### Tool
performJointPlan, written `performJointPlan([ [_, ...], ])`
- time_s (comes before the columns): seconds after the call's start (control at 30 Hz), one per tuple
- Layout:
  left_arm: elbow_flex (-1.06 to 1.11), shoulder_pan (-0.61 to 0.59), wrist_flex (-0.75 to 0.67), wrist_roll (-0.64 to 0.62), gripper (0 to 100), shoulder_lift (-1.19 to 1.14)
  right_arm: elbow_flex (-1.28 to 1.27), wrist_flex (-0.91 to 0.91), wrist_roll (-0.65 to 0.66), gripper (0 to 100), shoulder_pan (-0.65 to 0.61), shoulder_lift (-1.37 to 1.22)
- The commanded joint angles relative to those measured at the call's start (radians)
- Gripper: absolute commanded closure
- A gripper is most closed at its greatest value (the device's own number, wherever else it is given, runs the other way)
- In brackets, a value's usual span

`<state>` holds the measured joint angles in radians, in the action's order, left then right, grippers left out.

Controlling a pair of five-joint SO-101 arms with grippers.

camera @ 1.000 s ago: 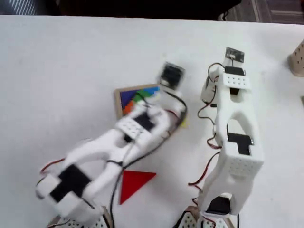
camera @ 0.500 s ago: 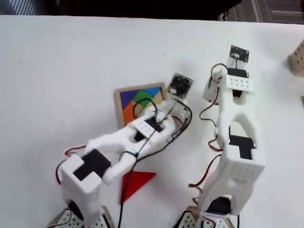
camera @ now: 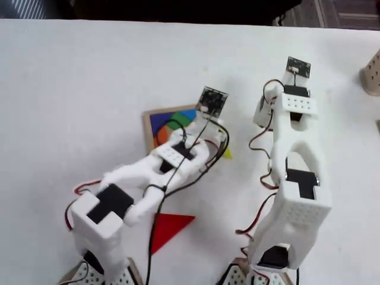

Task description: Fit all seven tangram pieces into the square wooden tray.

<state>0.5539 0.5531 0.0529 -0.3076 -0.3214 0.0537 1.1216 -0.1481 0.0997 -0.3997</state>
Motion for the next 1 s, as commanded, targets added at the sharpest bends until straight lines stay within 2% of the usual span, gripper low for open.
performJointPlan([
  [0.0,0.006,-0.031,-0.011,0.002,98,0.018,0.012,-0.016,-0.002,97.9,-0.004,0.033],
  [0.27,0.012,-0.065,-0.009,-0.003,98,0.024,0.012,-0.028,0.025,97.9,-0.004,0.030],
  [0.67,0.170,-0.104,-0.015,0.005,98,0.166,0.011,-0.025,0.026,97.9,-0.036,0.028],
  [0.97,0.164,-0.194,-0.015,0.005,98,0.180,0.011,-0.024,0.028,97.9,-0.038,0.028],
])
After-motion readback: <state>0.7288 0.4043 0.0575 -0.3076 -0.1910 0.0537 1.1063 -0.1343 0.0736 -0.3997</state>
